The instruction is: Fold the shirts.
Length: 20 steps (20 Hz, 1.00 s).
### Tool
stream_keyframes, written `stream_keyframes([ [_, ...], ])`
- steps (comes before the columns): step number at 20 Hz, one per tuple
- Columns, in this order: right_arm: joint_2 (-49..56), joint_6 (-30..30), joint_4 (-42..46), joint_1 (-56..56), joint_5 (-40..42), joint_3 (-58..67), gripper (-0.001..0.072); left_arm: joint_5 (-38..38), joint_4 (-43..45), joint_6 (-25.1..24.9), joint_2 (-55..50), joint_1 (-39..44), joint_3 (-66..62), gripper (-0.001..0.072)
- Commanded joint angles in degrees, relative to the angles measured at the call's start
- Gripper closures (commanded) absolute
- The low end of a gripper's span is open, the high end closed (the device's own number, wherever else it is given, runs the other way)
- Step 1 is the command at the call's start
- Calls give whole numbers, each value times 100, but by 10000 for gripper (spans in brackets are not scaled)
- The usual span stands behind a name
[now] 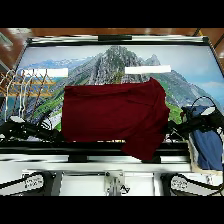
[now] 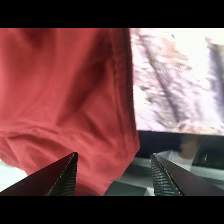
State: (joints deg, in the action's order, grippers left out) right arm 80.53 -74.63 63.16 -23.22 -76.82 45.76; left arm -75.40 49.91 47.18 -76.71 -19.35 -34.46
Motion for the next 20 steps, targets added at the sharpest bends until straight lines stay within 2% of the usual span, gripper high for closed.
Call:
stream_keyframes([
  [1, 79, -4, 61, 190, 251, -87, 155, -24, -24, 2, 7, -2, -20, 669],
  [2, 79, -7, 50, 343, 433, -142, 170, -31, -48, 2, 7, -2, -17, 669],
  [4, 79, -116, 79, 634, 765, -166, 402, -90, -70, 0, 7, -2, -17, 669],
  [5, 76, -173, 74, 717, 802, -144, 547, -101, -68, 0, 22, -2, -17, 670],
  [6, 52, -146, 15, 739, 726, -94, 633, -94, -68, -2, 74, -2, -37, 671],
  [9, -402, 164, -103, 734, 350, 385, 643, -138, -299, 7, 487, -2, -599, 672],
  [13, -1749, 734, -750, 734, 389, 2146, 643, -55, -1655, 7, 1362, 9, -2885, 672],
  [15, -2415, 883, -949, 734, 920, 3515, 643, 404, -2400, 4, 1788, 9, -4575, 671],
  [17, -2887, 1108, -1080, 734, 1690, 4951, 643, 1368, -2892, 2, 2114, 9, -6159, 670],
  [20, -3263, 1034, -684, 734, 2612, 6712, 643, 2264, -2916, 4, 2433, 2, -7984, 670],
])
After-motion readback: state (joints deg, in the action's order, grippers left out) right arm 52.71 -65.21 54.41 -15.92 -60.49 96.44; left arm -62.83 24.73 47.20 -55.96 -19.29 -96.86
